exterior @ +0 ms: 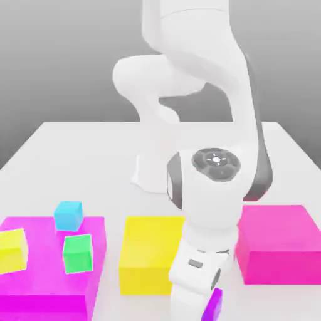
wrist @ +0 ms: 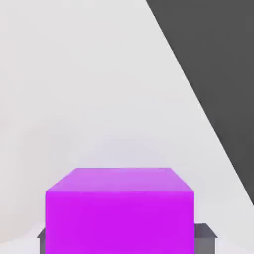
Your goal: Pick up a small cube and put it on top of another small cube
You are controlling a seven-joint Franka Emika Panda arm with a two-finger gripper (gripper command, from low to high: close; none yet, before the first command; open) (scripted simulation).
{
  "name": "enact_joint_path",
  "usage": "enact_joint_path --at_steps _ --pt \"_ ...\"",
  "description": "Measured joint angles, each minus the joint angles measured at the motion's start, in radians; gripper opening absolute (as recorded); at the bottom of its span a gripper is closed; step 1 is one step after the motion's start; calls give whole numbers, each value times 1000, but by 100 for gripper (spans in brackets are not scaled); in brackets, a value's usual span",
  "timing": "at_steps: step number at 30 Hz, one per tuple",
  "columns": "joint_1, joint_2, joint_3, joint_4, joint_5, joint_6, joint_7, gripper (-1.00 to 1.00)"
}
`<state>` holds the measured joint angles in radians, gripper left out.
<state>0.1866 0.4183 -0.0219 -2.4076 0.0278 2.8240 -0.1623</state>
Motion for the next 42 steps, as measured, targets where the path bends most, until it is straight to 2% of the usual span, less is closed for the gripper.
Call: enact_joint_path --at_steps 2,7,10,17,25,27,31,32,38,42 --pt "0 7 0 1 1 7 -1 -100" --pt "1 -148 -10 -30 -13 -118 8 -100" --pt "-35 -256 -69 -69 -54 -182 35 -100" --pt "-219 -506 -167 -170 -144 -319 90 -100" --pt "-386 -764 -276 -290 -187 -460 108 -100" --pt "-407 -770 -298 -316 -184 -443 103 -100" --pt "-402 -665 -322 -357 -164 -299 84 -100" --pt "-402 -644 -325 -364 -161 -271 80 100" --pt "-401 -633 -326 -367 -160 -257 79 100" --pt "-411 -720 -311 -340 -175 -369 93 100"
